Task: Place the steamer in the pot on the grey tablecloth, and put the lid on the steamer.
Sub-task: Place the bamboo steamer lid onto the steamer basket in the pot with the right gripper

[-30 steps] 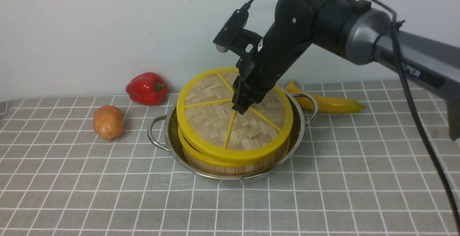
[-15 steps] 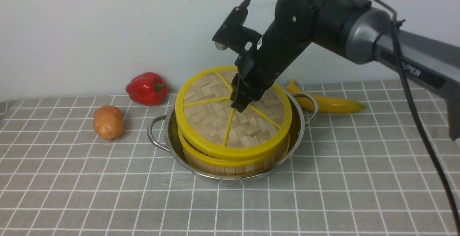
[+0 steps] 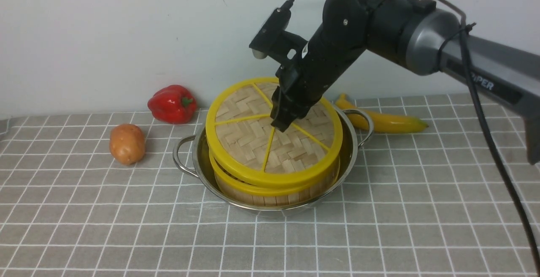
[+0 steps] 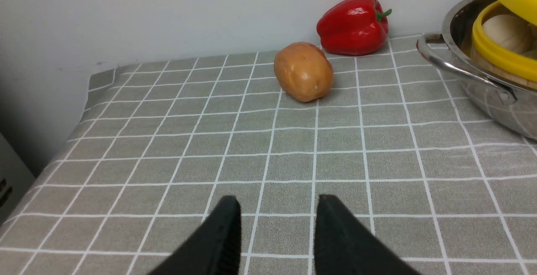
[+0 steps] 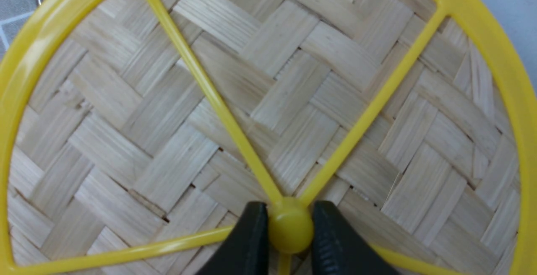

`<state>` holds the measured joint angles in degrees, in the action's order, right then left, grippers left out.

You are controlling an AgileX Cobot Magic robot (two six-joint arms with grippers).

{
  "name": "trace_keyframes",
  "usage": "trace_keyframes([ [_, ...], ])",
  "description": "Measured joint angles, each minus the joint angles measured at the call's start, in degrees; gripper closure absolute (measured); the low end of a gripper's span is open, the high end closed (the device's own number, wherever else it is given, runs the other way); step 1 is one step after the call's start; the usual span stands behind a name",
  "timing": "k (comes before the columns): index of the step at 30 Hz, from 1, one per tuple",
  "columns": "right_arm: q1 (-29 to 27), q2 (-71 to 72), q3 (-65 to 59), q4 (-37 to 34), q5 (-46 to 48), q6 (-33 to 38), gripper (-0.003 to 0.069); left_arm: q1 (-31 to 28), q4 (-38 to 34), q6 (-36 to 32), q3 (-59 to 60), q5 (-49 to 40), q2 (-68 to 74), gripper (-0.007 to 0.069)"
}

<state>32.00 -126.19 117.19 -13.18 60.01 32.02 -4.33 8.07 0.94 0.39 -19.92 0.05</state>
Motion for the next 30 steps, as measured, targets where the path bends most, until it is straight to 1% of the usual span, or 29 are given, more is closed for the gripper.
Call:
trace_keyframes([
  [1,0.0,0.0,0.0,0.0,0.0,0.0,0.0496,0.0,0.0,0.0,0.0,0.0,0.0,0.0382],
  [4,0.0,0.0,0.0,0.0,-0.8,0.0,0.0423,0.0,0.0,0.0,0.0,0.0,0.0,0.0382],
  [5,0.0,0.0,0.1,0.0,-0.8,0.0,0.0418,0.0,0.0,0.0,0.0,0.0,0.0,0.0382],
  [7,0.0,0.0,0.0,0.0,-1.6,0.0,0.0363,0.0,0.0,0.0,0.0,0.0,0.0,0.0382],
  [10,0.0,0.0,0.1,0.0,-2.9,0.0,0.0321,0.0,0.0,0.0,0.0,0.0,0.0,0.0382],
  [17,0.0,0.1,0.1,0.0,-3.9,0.0,0.0307,0.0,0.0,0.0,0.0,0.0,0.0,0.0382],
  [25,0.0,0.2,0.1,1.6,-0.1,-0.1,0.0308,0.0,0.0,0.0,0.0,0.0,0.0,0.0382],
  [30,0.0,-0.3,0.1,1.2,1.1,0.4,0.0344,0.0,0.0,0.0,0.0,0.0,0.0,0.0382],
])
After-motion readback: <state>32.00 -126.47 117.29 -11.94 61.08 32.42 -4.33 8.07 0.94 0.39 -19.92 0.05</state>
